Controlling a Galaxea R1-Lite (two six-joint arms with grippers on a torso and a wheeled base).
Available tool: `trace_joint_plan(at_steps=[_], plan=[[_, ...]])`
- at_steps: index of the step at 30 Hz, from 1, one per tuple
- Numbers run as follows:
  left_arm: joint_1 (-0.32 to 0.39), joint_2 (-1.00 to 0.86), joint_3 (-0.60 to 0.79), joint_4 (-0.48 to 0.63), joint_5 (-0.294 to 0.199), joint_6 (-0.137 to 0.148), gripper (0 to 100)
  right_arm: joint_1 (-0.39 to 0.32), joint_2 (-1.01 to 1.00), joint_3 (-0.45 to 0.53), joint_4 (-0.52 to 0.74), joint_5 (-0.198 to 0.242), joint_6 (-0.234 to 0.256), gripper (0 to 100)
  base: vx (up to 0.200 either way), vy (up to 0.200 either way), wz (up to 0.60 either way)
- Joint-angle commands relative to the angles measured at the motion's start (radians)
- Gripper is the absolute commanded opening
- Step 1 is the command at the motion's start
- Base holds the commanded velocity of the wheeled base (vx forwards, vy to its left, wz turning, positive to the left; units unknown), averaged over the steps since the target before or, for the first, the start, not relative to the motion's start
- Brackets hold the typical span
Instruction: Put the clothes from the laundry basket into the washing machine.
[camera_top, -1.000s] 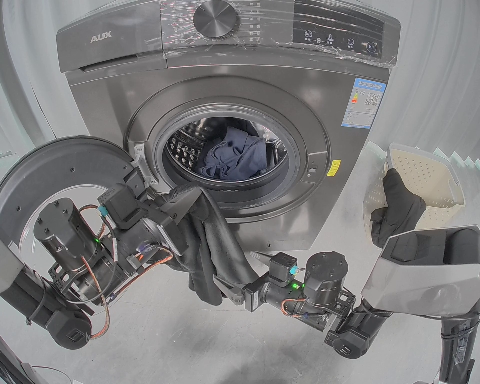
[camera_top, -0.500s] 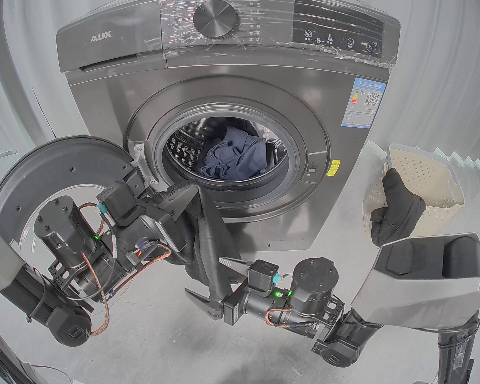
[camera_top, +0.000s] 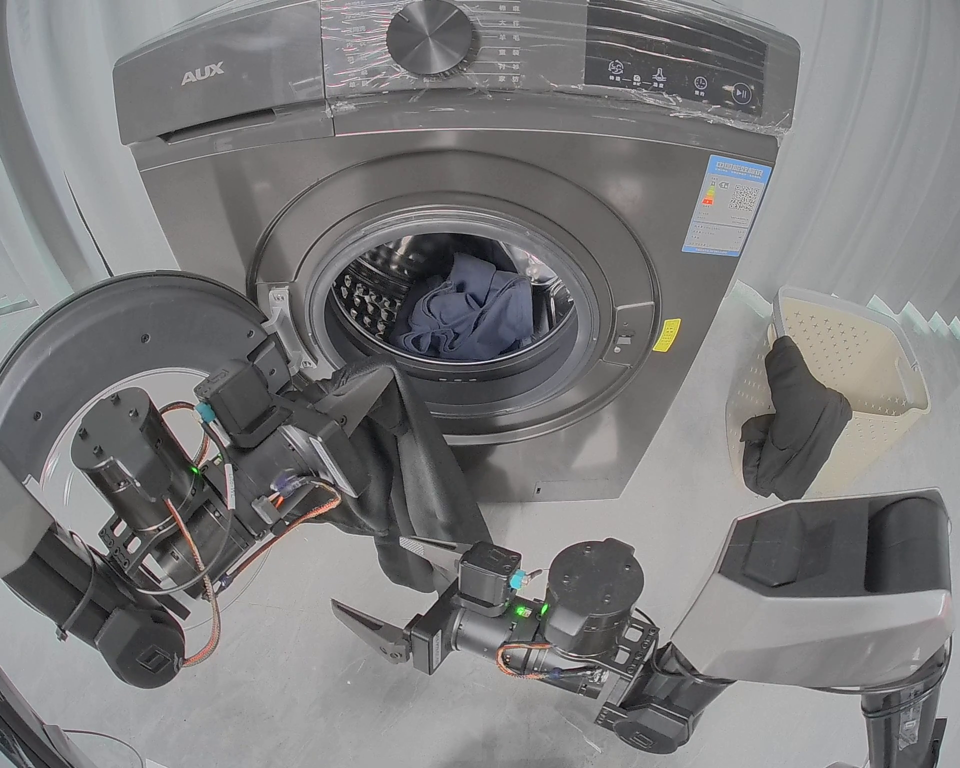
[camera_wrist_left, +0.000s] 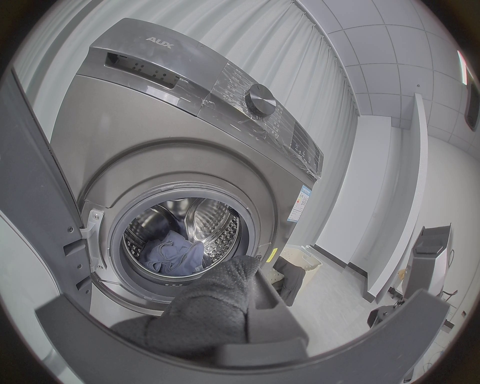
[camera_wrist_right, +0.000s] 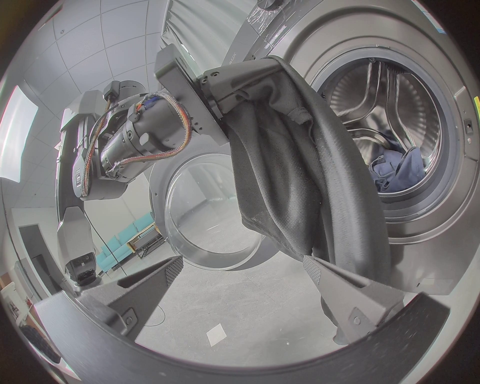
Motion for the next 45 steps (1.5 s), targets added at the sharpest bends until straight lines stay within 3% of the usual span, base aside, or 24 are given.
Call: trace_joint_plan(at_steps=[1, 6, 9, 15, 33, 45], plan=[[-0.001, -0.003, 0.001, -0.001, -0.001, 0.000, 0, -0.030, 0.101, -0.099, 0.003, 0.004, -0.001, 100, 0.000, 0.000, 0.00], [-0.001, -0.006, 0.008, -0.001, -0.001, 0.000, 0, -0.103, 0.190, -0.265, 0.023, 0.010, -0.004, 100, 0.000, 0.000, 0.00], [-0.001, -0.007, 0.009, -0.001, -0.001, 0.000, 0, -0.152, 0.206, -0.306, 0.020, 0.011, -0.004, 100, 0.000, 0.000, 0.00], [-0.001, -0.006, 0.009, -0.001, -0.001, 0.000, 0, -0.235, 0.190, -0.305, -0.003, 0.024, -0.004, 100, 0.000, 0.000, 0.00], [-0.001, -0.006, 0.014, -0.001, -0.002, 0.002, 0, -0.284, 0.169, -0.326, -0.009, 0.013, -0.013, 100, 0.000, 0.000, 0.00], [0.010, -0.003, 0.012, -0.003, -0.004, 0.002, 0, -0.332, 0.156, -0.335, -0.006, -0.068, -0.049, 100, 0.000, 0.000, 0.00]])
